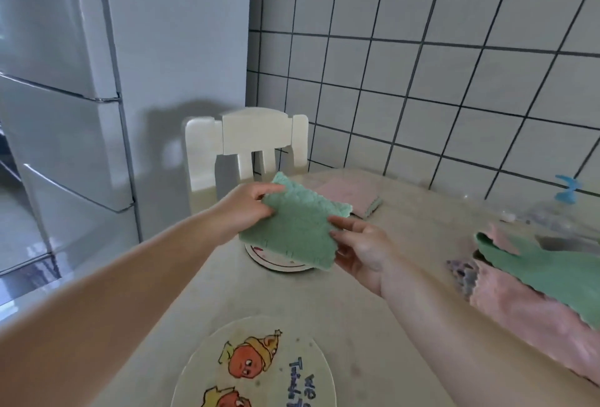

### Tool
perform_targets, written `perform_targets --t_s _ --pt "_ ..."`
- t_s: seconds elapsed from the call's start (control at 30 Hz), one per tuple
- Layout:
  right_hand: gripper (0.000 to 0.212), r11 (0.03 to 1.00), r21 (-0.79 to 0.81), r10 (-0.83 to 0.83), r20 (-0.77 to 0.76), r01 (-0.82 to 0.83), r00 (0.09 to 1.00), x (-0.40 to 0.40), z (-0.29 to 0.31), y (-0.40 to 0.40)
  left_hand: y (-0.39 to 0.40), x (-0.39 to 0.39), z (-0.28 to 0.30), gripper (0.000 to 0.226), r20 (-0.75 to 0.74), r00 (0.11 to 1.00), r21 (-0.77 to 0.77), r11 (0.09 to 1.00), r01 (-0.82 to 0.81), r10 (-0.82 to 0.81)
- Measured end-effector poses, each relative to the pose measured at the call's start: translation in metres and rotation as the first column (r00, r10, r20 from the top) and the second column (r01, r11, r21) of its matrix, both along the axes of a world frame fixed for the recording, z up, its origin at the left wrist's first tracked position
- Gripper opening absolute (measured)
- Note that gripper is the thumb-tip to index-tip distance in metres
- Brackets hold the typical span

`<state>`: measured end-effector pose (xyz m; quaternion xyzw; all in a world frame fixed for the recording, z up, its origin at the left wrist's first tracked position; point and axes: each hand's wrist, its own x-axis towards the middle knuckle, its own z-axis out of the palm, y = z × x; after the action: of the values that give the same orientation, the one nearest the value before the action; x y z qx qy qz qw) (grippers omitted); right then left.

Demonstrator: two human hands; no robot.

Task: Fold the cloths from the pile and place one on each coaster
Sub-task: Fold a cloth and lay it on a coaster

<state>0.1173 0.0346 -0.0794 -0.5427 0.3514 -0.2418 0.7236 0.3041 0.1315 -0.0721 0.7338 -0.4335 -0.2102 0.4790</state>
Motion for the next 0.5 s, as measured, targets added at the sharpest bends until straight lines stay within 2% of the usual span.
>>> perform_targets --t_s 0.23,0.4,0.5 --pt "0.03 0.955 -0.295 -0.086 -0.189 0.028 0.978 0.043 -0.04 -0.021 -0.037 0.039 -0.026 0.049 0.208 0.978 0.182 0.983 -0.035 -0.004" --pt "0.03 0.931 -0.365 -0.107 -0.267 0.002 0.958 0.041 -0.052 -0.023 -0.046 0.044 -0.04 0.044 0.244 0.964 0.288 0.957 0.037 -0.111" --pt "0.048 0.854 -0.516 -0.158 -0.382 -0.069 0.91 0.036 -0.055 -0.023 -0.047 0.044 -0.039 0.046 0.332 0.928 0.353 0.934 0.045 -0.17"
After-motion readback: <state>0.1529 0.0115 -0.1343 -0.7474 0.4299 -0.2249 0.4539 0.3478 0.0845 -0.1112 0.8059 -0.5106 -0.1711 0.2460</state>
